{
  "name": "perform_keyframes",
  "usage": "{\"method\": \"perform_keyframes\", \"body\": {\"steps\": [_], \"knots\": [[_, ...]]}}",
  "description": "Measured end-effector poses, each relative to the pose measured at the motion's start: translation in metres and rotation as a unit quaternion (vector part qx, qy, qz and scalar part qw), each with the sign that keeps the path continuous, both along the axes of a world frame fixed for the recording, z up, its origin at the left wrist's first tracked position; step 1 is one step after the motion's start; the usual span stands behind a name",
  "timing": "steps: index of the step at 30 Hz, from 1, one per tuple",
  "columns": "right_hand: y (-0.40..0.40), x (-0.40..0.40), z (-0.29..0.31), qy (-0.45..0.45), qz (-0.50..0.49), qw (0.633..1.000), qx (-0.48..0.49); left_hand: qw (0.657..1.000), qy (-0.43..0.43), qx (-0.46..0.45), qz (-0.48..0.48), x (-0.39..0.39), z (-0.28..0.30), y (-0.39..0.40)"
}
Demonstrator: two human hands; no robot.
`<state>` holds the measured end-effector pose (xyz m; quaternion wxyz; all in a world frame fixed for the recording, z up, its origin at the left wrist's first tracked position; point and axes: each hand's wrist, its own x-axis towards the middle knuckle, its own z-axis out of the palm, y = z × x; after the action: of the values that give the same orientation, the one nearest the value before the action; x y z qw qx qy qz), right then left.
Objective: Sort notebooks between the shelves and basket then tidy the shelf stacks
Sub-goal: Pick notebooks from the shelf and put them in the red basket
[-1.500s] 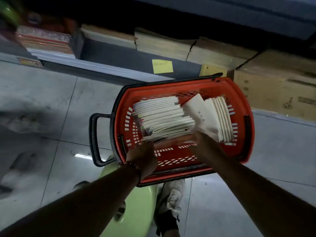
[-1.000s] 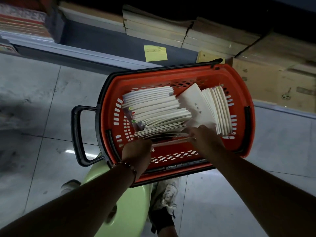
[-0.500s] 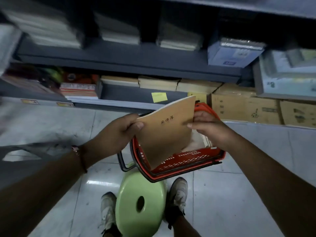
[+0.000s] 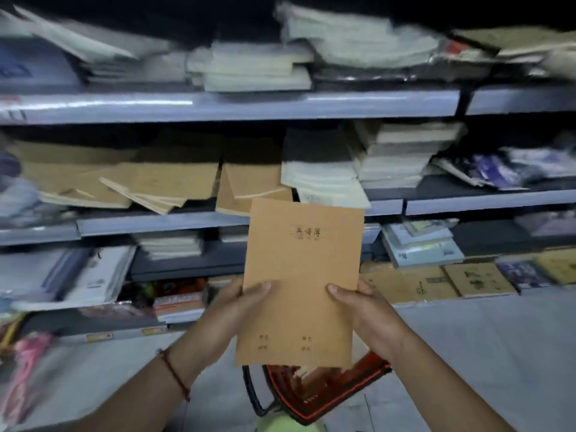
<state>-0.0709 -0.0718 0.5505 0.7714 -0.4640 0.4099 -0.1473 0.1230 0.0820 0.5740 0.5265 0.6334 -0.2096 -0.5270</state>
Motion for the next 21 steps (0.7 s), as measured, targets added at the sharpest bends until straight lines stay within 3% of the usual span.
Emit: {"method": "perform_keyframes", "body": {"steps": [3,7,15,21], "knots": [[-0.005,0.001,0.022,-0.019,-0.049,0.998,0.029,0.996,0.058,0.052,-0.037,-0.022,0.007,0.005],[-0.025,0.005,0.035,0.019,-0.053,0.998,0.008,0.996,0.059,0.055,0.03,-0.038,0.012,-0.01],[-0.083,0.021,0.065,0.043,0.093,0.994,-0.047,0.993,0.049,0.009,0.103,-0.029,0.023,-0.049],[-0.083,0.064,0.062,0.054,0.172,0.983,-0.047,0.983,-0.013,-0.02,0.182,0.025,0.017,-0.072]]}}
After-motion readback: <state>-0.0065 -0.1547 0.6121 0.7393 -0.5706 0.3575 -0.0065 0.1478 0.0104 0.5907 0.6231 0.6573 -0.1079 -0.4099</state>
